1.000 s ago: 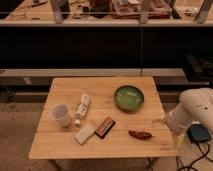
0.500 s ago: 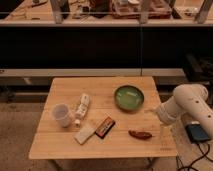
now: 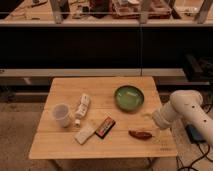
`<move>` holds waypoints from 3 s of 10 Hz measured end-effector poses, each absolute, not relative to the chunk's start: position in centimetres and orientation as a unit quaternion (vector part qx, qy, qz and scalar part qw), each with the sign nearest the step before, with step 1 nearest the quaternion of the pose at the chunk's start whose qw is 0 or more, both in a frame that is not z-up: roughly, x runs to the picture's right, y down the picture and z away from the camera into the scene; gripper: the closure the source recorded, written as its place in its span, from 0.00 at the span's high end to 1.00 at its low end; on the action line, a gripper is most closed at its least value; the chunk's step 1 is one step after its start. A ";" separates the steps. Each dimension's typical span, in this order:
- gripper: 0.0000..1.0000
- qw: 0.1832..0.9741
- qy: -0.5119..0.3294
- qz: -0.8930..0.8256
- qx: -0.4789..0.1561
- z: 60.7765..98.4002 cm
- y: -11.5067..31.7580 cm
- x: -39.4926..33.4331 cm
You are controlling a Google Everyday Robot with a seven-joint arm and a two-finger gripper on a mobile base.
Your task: Place the pepper in the ceramic bowl
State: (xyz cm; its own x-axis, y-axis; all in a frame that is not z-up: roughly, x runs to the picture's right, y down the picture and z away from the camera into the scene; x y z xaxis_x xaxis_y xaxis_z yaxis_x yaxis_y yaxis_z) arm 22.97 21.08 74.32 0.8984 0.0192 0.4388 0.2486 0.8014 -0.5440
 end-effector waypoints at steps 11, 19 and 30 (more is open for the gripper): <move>0.50 0.942 -0.209 -0.042 -0.258 81.7 24.7 22.6; 0.28 0.943 -0.210 -0.058 -0.253 80.9 24.4 23.0; 0.40 0.954 -0.298 -0.030 -0.037 81.9 1.7 14.2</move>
